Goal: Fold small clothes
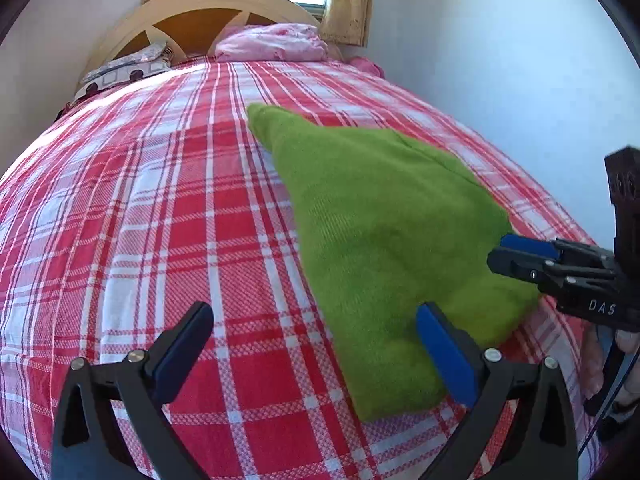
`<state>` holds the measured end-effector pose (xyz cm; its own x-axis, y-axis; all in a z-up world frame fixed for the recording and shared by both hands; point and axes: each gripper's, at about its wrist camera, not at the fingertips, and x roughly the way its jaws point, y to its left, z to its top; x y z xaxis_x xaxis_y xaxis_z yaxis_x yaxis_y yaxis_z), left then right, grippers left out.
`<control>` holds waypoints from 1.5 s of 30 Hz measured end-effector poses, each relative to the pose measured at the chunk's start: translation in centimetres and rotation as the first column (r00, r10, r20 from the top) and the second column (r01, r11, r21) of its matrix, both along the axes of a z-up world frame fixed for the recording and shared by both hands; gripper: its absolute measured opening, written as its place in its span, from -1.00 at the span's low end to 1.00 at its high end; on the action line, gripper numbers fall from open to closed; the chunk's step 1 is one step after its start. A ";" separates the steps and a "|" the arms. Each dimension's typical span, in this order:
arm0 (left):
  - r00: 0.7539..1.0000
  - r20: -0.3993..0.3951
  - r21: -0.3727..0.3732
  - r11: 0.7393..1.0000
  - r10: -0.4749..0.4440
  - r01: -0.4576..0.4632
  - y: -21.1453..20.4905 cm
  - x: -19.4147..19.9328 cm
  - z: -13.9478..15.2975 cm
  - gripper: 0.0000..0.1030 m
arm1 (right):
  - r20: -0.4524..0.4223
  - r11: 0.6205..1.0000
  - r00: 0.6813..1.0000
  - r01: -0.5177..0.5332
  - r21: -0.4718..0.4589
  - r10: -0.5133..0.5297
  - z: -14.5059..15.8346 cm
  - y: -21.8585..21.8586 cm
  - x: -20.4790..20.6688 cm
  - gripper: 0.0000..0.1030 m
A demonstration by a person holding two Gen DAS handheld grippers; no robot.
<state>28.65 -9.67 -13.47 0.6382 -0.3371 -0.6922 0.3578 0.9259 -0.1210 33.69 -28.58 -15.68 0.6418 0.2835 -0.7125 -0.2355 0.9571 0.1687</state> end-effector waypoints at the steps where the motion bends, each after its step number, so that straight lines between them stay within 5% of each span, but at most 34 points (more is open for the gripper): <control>1: 1.000 0.001 -0.013 1.000 0.010 -0.010 0.2 0.4 0.2 1.00 | -0.022 1.000 1.000 -0.006 -0.015 0.006 -0.7 0.2 0.5 -0.04; 4: 0.999 -0.039 0.004 1.000 0.009 -0.009 -0.7 2.2 -0.4 1.00 | -0.002 0.999 1.000 -0.019 -0.028 0.019 -0.6 0.3 0.3 -0.04; 8: 0.995 -0.093 0.025 0.999 -0.023 0.025 -1.9 3.2 -2.0 1.00 | 0.055 0.996 0.998 -0.002 0.093 -0.003 1.3 -1.9 0.4 -0.04; 19: 0.993 -0.110 0.003 0.999 -0.043 0.043 -2.3 3.3 -2.8 1.00 | -0.071 0.962 0.990 0.136 0.236 -0.123 0.6 -7.4 8.2 0.07; 23: 0.993 -0.105 0.020 0.999 -0.045 0.048 -2.6 3.4 -2.9 1.00 | -0.131 0.936 0.986 0.144 0.320 -0.106 -1.1 -8.6 10.2 0.24; 34: 0.991 -0.119 0.002 0.998 -0.066 0.067 -3.1 3.9 -2.9 1.00 | -0.191 0.921 0.981 0.094 0.378 -0.021 -2.5 -8.8 13.9 0.25; 45: 0.987 -0.128 -0.027 0.995 -0.100 0.097 -3.4 4.5 -2.9 1.00 | -0.207 0.849 0.977 0.074 0.523 0.042 -3.5 -9.7 17.6 0.25</control>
<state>33.13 -13.03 -16.41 0.5069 -0.4088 -0.7589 0.4275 0.8837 -0.1905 51.29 -38.31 -19.21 0.5073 0.6432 -0.5736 -0.1255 0.7136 0.6892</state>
